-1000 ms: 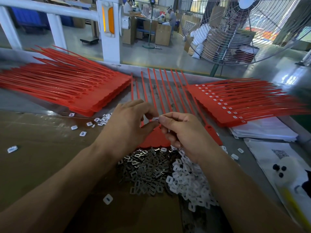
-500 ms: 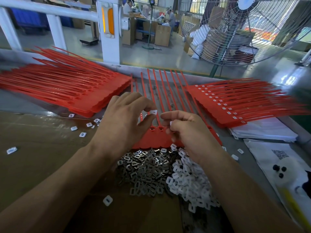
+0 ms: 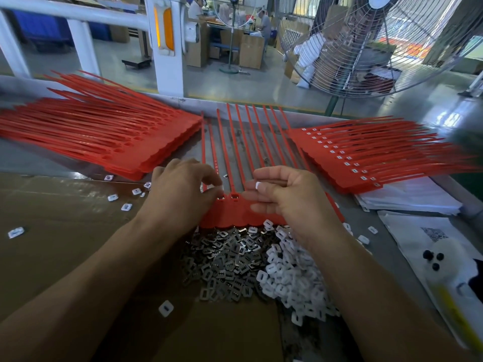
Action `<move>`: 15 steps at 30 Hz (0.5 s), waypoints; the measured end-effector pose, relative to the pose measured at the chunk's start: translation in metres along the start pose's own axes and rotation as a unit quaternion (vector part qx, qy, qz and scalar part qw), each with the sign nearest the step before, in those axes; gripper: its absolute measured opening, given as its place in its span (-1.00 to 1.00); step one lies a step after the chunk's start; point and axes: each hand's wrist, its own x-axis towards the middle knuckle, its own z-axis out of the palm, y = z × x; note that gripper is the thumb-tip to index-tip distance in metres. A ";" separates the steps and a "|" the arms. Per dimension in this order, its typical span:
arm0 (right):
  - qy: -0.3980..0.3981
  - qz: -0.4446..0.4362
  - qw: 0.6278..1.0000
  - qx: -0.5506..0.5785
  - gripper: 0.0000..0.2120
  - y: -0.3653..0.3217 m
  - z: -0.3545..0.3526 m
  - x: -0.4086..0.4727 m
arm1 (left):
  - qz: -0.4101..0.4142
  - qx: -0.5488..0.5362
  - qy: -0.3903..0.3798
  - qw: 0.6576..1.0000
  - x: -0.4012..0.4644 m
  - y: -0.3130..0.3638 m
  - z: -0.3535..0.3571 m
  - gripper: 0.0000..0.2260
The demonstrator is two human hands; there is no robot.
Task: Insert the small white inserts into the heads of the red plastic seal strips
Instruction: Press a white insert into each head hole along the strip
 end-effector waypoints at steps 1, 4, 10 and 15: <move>0.001 -0.001 1.000 -0.005 -0.83 0.000 0.000 0.000 | -0.007 0.009 -0.017 1.000 0.000 0.000 0.000 -0.91; 0.005 -0.008 1.000 -0.029 -0.86 0.000 0.000 -0.001 | -0.017 0.022 -0.045 0.999 0.000 0.001 0.001 -0.90; 0.023 -0.030 0.994 -0.101 -0.87 0.002 -0.001 0.000 | -0.019 0.023 -0.036 0.999 0.000 0.001 0.004 -0.88; 0.038 -0.038 0.988 -0.144 -0.89 0.004 -0.003 0.002 | -0.012 0.037 -0.030 0.999 0.001 -0.001 0.006 -0.85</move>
